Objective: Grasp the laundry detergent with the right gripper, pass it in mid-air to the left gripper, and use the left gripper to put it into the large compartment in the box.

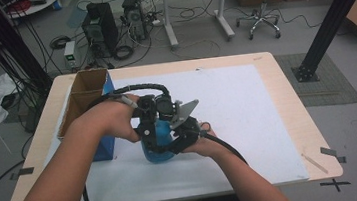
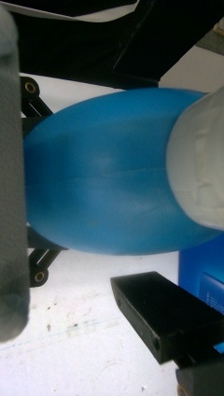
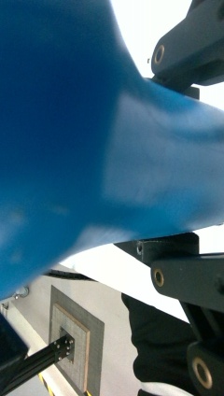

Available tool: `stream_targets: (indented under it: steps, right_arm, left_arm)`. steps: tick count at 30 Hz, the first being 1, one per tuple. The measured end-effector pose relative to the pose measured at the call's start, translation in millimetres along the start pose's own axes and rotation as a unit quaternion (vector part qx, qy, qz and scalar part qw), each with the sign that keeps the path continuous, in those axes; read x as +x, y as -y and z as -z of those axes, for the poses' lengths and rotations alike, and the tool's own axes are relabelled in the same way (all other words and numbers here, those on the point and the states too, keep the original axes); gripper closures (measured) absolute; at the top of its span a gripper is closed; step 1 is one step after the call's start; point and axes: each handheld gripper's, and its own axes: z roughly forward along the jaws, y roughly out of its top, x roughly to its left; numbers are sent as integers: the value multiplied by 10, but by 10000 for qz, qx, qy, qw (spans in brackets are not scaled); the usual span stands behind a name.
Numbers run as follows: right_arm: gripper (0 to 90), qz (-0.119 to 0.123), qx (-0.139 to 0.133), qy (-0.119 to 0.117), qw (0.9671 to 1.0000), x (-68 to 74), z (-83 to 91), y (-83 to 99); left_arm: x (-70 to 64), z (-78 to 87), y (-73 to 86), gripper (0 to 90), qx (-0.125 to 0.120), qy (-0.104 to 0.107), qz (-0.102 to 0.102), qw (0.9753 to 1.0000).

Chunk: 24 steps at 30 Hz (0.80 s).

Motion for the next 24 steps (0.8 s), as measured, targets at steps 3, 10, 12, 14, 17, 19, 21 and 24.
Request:
stream_targets:
  steps: [3,10,12,14,17,19,21,24]
  right_arm:
    - [466,-4,-1,8,10000,0,1,-2]
    - [466,-35,34,60,10000,-4,20,2]
    - [466,68,-8,72,10000,-22,20,1]
    - [466,58,-12,83,9999,-21,18,0]
    - [466,62,0,66,10000,-19,9,1]
    - [466,67,-19,57,10000,-23,3,3]
    - [465,55,-4,57,10000,-19,1,1]
    - [465,42,-2,44,10000,-19,2,0]
  left_arm:
    - [2,10,-2,67,-43,26,9,10000]
    - [10,30,-15,148,30,-83,32,10000]
    - [0,19,-22,158,78,-80,16,9999]
    - [-5,13,-28,159,130,-105,24,9999]
    - [-8,9,-28,170,135,-116,5,9998]
    - [-11,4,-26,200,167,-193,13,9997]
    - [-16,0,-26,236,185,-234,-6,9996]
    - [-15,-1,-23,236,167,-217,4,9996]
